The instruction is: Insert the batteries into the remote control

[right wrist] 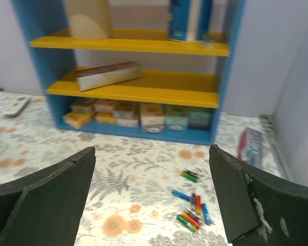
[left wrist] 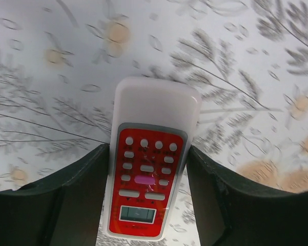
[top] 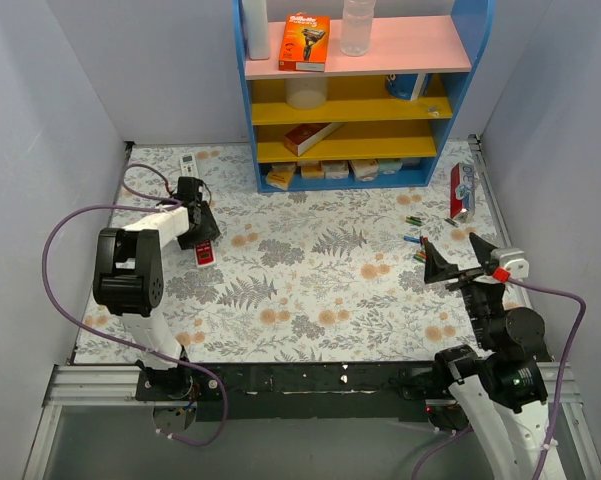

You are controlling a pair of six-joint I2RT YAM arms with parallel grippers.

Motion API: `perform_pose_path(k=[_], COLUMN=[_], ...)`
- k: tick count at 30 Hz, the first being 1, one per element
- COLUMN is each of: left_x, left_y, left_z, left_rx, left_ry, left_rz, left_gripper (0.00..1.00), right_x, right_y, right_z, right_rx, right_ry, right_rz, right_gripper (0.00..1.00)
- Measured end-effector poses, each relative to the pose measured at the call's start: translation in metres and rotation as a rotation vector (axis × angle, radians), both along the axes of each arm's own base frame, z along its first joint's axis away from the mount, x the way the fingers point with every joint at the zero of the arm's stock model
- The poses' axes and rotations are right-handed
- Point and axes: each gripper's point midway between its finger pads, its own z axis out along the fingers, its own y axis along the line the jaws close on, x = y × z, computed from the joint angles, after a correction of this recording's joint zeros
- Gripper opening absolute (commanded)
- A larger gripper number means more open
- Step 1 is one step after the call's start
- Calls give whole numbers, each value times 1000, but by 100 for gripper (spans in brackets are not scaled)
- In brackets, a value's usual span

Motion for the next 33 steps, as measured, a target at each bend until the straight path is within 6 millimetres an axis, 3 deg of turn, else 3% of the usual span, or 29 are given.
perform_pose_path(k=[3,5,11,17,22,26,30,33], left_x=[-3,-7,-34,-57,-76,-100,-126,-140], left_y=[-27,-46,-95,-139,-176,-214,-248,-262], left_z=[2,4,15,63,102,119,138,155], left_rx=[-53,-111,-320,-581,-798,-925,-1021,-1066], left_ry=[-3,-5,-5,-133,-234,-248,-257,-291], left_rz=[-67,-111,-201,-286,-383,-504,-637,-717], left_gripper=[18,18,13,12,12,12,12,12], right_x=[0,7,27,24,16,6,1,3], right_y=[25,45,94,139,167,192,215,225], right_z=[12,9,-49,-97,-109,-119,-110,-95], right_rx=[-21,-35,-40,-7,53,109,169,236], right_ry=[29,88,384,615,620,656,645,616], right_rz=[132,222,442,692,851,957,1042,1078], right_gripper=[98,98,98,98,98,98,98,98])
